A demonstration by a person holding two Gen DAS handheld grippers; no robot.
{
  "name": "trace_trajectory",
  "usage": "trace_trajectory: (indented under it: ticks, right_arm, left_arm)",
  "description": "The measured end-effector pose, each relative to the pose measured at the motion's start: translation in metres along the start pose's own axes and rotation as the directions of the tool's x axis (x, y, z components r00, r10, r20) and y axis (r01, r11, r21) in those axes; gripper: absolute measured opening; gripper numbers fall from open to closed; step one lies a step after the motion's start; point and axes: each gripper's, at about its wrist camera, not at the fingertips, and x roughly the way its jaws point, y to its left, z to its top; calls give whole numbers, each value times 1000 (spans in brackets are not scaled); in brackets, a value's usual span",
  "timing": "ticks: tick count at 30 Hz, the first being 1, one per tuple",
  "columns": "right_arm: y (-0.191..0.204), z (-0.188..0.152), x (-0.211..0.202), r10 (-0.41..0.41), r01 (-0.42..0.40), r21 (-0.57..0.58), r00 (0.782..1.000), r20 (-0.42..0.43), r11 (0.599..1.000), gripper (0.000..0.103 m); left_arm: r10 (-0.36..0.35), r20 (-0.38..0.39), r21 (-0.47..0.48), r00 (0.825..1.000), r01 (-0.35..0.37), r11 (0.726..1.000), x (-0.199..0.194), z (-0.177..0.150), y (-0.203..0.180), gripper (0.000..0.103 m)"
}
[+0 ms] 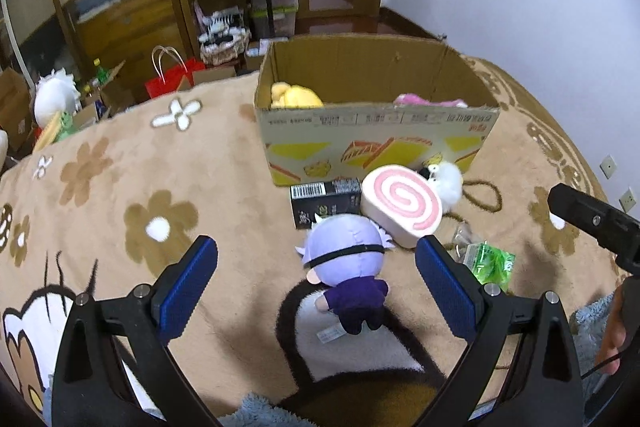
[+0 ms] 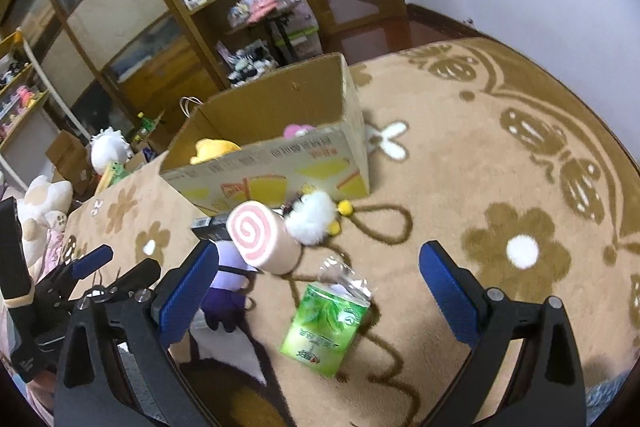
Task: Organize soft objects
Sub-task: 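Lower the left gripper onto the white-haired doll while the right approaches the green tissue pack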
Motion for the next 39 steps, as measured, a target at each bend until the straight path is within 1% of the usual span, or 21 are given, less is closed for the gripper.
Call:
trace_trajectory:
  ticks: [2,5,9,11,13,15,23,29,33,35,36,38,39]
  right_arm:
    - [-3,-1,7,-2,2,9,1000,-19,1000,103]
    - [-5,-2,18,0,1,22,999,-52,1000,103]
    - [-12,-4,34,2,4,50,994,-107,999,103]
    - [-14,-6,43,11,-1,68,990,-141,998,103]
    - [-16,-7,50,32,-19,85,986,-163,996,102]
    - [-17,-8,54,41,-24,100,984,-171,995,100]
    - [-24,-12,65,61,-27,154,973,-221,988,100]
    - [-28,-16,75,81,-29,196,961,-265,980,100]
    - [-27,-20,81,77,-20,193,955,-288,981,99]
    - [-26,-21,83,73,-16,189,952,-298,982,97]
    - [-26,-22,85,73,-15,187,950,-304,982,92]
    - [-25,-23,88,75,-14,187,944,-320,982,88]
    - [-24,-24,90,76,-14,188,942,-327,982,82]
  left_arm:
    - [-17,-35,-13,999,17,1000,11,1,1,98]
    - [-34,-68,-30,997,32,999,21,1,3,98]
    - [-69,-122,-55,990,63,997,38,1,3,98]
    - [-70,-140,-52,988,63,997,43,1,2,98]
    - [-91,-157,-57,983,83,995,49,1,2,98]
    - [-91,-172,-57,981,82,995,55,1,0,98]
    - [-80,-231,-31,970,75,997,79,2,-11,98]
    - [-89,-289,-38,953,81,996,93,-2,-11,97]
    - [-87,-314,-39,945,79,996,99,-4,-11,97]
    - [-86,-327,-40,941,77,996,102,-5,-11,93]
    - [-85,-336,-40,938,76,996,104,-5,-11,89]
    - [-82,-351,-40,933,72,997,106,-8,-10,88]
    - [-83,-357,-42,930,73,996,108,-9,-10,85]
